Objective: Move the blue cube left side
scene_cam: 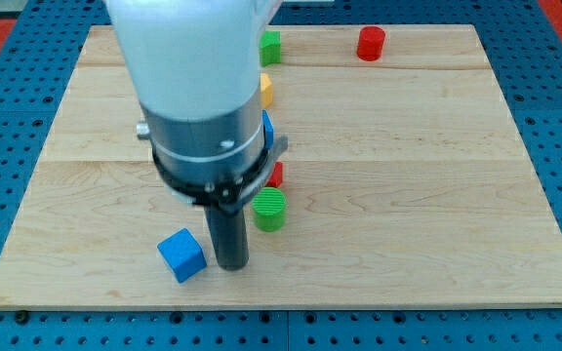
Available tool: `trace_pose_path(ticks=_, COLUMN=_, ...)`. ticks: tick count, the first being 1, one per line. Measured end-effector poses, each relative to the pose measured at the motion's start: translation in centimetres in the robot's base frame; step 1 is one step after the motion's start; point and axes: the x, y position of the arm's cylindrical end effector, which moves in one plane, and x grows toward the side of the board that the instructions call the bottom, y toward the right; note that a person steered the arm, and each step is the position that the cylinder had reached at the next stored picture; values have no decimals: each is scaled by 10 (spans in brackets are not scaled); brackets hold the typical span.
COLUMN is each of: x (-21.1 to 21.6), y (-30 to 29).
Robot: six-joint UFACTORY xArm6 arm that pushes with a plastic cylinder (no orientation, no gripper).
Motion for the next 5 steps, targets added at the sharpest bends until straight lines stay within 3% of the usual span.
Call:
trace_pose_path(ticks=1, x=17, y=-28)
trace_pose_path(ticks=3, x=-36, y=-95)
trace_pose_path(ticks=4, x=-5, y=-56)
trace_pose_path(ticks=5, x=16, y=23)
